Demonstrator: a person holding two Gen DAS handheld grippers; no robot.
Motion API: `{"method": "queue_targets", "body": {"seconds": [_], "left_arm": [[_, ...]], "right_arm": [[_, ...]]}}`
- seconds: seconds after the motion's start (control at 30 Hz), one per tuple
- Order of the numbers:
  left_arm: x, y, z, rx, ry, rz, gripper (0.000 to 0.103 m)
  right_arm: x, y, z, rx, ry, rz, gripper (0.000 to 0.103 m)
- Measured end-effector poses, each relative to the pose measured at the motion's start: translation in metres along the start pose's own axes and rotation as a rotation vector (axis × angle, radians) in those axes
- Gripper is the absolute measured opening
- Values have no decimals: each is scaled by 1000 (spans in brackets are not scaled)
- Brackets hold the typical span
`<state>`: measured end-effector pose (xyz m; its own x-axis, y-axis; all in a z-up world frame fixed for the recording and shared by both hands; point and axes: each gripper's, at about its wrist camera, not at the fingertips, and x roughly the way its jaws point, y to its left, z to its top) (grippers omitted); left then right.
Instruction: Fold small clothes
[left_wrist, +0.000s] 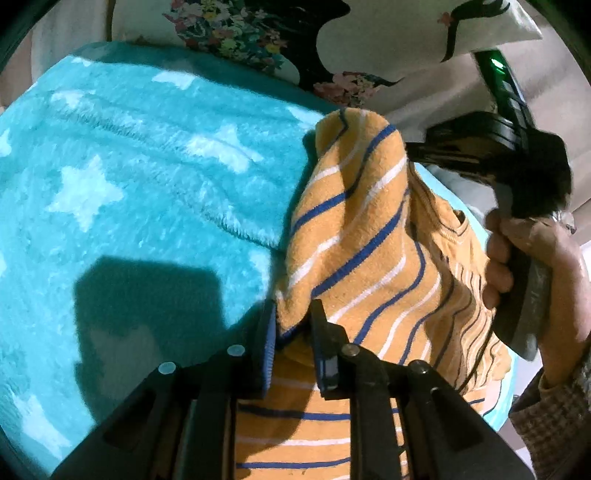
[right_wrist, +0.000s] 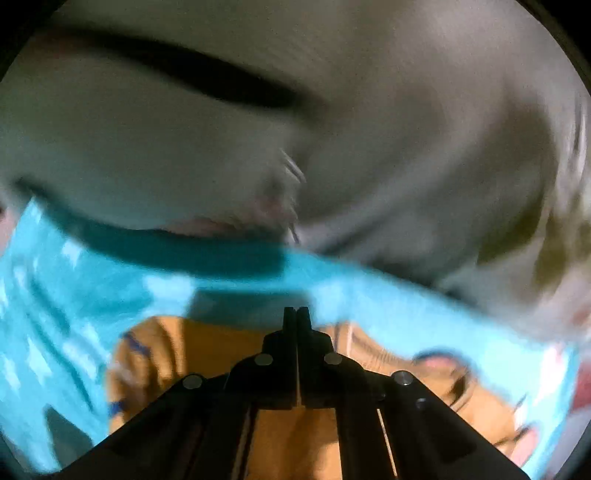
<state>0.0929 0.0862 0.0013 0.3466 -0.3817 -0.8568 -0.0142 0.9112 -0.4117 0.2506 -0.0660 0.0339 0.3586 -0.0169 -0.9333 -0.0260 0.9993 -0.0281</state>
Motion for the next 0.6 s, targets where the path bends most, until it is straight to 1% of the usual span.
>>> {"method": "queue_targets", "body": {"seconds": [0.1,0.17,0.2,0.23,0.3,0.33,0.43,0.47,0.5,0.53,0.57,0.6], "left_arm": [[-2,0,6,0,15,4,22],[-5,-1,9,4,25,3,25],[-7,1,11,7,25,3,26],[-12,1,11,15,17,3,27],[-21,3,13,40,-1,26,34],[-25,3,11,50,-4,41,39],[-26,5,10,74,2,55,39],[-26,7,9,74,9,70,39],[-26,9,8,69,12,68,39],[-29,11,7,66,9,62,39],[-32,13,5,69,5,67,39],[-35,14,3,75,1,77,39]], "right_arm": [[-19,-18,-10,48,-5,75,1],[-38,-30,-22,68,4,169,2],[-47,-34,-29,71,10,214,5],[-55,-34,-35,57,12,237,9],[-65,-24,-43,20,1,275,39],[-69,-17,-43,10,-7,302,43],[-73,10,-43,-11,-25,376,44],[-75,23,-42,-32,-34,430,43],[-76,34,-41,-56,-35,454,39],[-76,40,-44,-76,-31,461,35],[-71,54,-42,-112,-11,478,28],[-65,61,-41,-127,6,485,27]]}}
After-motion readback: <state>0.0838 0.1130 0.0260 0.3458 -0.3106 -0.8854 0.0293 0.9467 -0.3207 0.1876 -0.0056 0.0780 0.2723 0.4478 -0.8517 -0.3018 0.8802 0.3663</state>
